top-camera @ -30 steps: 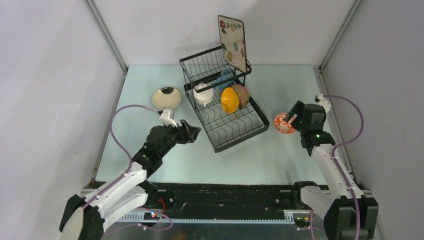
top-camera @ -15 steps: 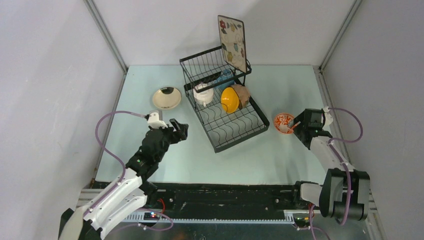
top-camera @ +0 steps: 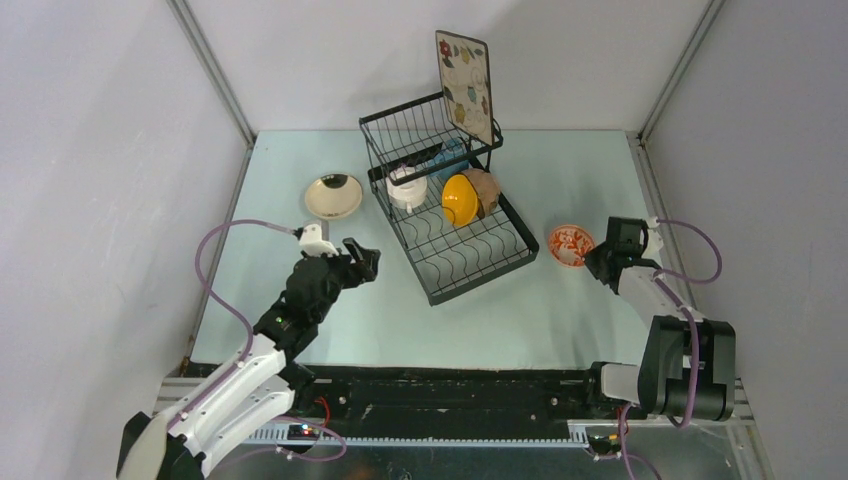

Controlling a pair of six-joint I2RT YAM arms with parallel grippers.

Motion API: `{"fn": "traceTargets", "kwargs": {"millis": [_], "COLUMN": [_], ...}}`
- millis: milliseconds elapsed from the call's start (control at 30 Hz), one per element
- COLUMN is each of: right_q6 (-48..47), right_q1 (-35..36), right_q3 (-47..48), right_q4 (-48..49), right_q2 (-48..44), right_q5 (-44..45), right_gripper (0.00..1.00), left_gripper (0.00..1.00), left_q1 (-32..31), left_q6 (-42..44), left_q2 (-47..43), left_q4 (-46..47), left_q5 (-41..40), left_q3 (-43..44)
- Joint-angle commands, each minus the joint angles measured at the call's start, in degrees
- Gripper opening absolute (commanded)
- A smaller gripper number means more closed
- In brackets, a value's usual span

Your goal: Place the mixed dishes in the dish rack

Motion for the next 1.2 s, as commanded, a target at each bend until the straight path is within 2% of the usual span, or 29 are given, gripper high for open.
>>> {"fn": "traceTargets", "kwargs": {"millis": [0,133,267,333,367,533,600,800,1000,1167], "right_q6": [-0.2,-1.4,-4.5,-6.4,-7.1,-9.3,-9.4,-12.8,-15.6,-15.8], "right_q1": [-0.5,0.0,2.2,4.5,6.8,17.7,26.7,43.9,54.1,58.8], "right_q3": [-0.1,-0.1,-0.1,-0.1,0.0,2.2,3.6,7.3,8.1,8.7], "right_q4": [1.1,-1.4,-3.9,-4.9,-5.4,-8.5,-9.4,-8.0,-5.3,-2.8], "right_q2": [-3.0,-12.0,-21.4,-25.5,-26.6,-32.4,-32.6,-28.7,-23.7,-20.2], "right_q5": [-0.7,2.0,6.6,9.1,9.9,16.6,20.3,28.8,32.7,34.5], "right_gripper": [0.0,0.0,0.0,0.0,0.0,0.0,0.0,0.0,0.0,0.0], "left_gripper": [0.8,0.8,0.84,0.96,0.99,1.0,1.0,1.0,1.0,1.0], "left_q1": [0.1,-0.2,-1.5,-2.6,-3.4,-8.2,-10.2,-13.1,-14.3,-15.1], "left_q6": [1.3,2.0,2.6,2.1,1.8,1.9,2.1,1.5,0.7,1.2], "left_q2": [-0.1,0.5,1.2,1.4,1.5,3.5,4.7,7.7,9.5,11.6], "left_q4": [3.6,6.8,7.5,7.1,6.9,4.8,4.6,5.6,5.8,6.9], "left_q5": [2.6,7.2,7.4,5.7,5.3,1.6,1.1,3.6,4.6,6.5], "left_q3": [-0.9,-1.8,-1.6,-1.4,-1.0,2.5,4.3,8.5,10.6,11.2]}}
